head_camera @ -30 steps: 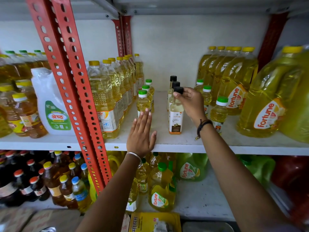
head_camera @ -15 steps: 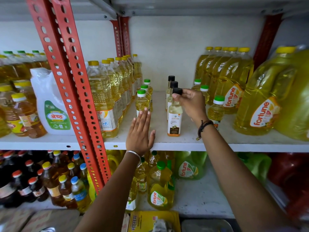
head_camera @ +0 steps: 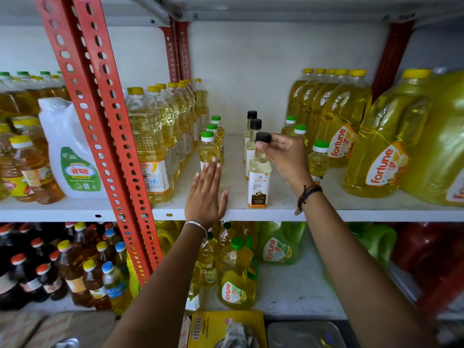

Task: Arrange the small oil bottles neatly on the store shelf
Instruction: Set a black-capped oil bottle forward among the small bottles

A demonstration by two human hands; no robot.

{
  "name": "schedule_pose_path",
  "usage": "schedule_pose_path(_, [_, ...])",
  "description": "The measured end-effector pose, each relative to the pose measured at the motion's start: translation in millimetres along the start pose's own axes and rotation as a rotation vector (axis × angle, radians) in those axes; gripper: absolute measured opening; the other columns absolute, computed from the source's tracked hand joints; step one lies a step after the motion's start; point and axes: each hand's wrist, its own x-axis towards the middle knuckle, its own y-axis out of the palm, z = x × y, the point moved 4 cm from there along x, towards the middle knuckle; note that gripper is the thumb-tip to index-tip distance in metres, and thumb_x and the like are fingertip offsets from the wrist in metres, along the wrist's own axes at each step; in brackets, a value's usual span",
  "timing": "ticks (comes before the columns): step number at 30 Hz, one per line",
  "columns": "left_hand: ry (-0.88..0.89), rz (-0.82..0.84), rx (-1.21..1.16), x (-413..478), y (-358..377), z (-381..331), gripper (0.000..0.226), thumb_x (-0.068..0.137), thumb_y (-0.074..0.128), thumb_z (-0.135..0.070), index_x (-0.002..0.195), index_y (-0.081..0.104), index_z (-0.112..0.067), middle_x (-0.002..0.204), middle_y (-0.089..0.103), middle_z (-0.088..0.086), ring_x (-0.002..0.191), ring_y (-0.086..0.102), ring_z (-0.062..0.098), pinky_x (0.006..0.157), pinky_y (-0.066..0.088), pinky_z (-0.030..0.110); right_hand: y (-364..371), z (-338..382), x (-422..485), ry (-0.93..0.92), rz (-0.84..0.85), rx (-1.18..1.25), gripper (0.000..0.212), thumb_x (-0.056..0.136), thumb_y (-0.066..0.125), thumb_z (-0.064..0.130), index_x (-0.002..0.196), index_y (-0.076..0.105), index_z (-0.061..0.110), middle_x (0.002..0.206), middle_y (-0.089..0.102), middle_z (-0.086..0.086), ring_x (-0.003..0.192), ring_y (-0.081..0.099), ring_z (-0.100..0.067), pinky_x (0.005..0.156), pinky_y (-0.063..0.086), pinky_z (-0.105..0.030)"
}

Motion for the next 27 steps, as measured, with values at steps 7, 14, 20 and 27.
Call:
schedule_pose_path(7, [-0.009,-0.001,0.001,0,1,1,0.064,0.096,0.028,-0.039,0.151,0.018,-0.006,0.159,0.011,0.009,0.147,0.009,0.022,0.118,0.003,0.036,0,0,-2,-0.036,-0.001,-0.02,0.03,0.076,0.075,0.015,0.104,0.069,0.01,0.09,0.07,0.003,0.073,0.065,0.009,0.066,0.051,-0.009])
schedule_pose_path(14, [0.0,-0.009,-0.022,-1,-2,0,0.063,0.097,0.027,-0.037,0.151,0.019,-0.006,0.159,0.01,0.007,0.148,0.007,0.021,0.118,0.001,0.035,2,1,-12,-0.047,0.007,-0.02,0.038,0.078,0.074,0.016,0.114,0.063,0.01,0.105,0.069,0.0,0.088,0.064,0.006,0.077,0.051,-0.011])
schedule_pose_path(20, [-0.048,-0.115,-0.003,-10,-20,22,0.06,0.096,0.028,-0.032,0.15,0.02,-0.006,0.158,0.015,0.009,0.147,0.004,0.016,0.118,-0.002,0.037,-5,19,-42,-0.268,-0.29,-0.242,0.043,0.084,0.068,0.032,0.119,0.057,0.009,0.121,0.065,-0.008,0.112,0.059,-0.016,0.095,0.048,-0.025])
schedule_pose_path(27, [-0.083,-0.134,0.109,-22,-32,70,0.061,0.096,0.028,-0.032,0.15,0.021,-0.003,0.157,0.017,0.011,0.147,0.009,0.021,0.119,-0.001,0.039,59,36,-58,-0.455,-0.148,-0.099,0.024,0.086,0.066,0.016,0.109,0.062,0.008,0.106,0.069,-0.006,0.101,0.062,-0.011,0.09,0.047,-0.016])
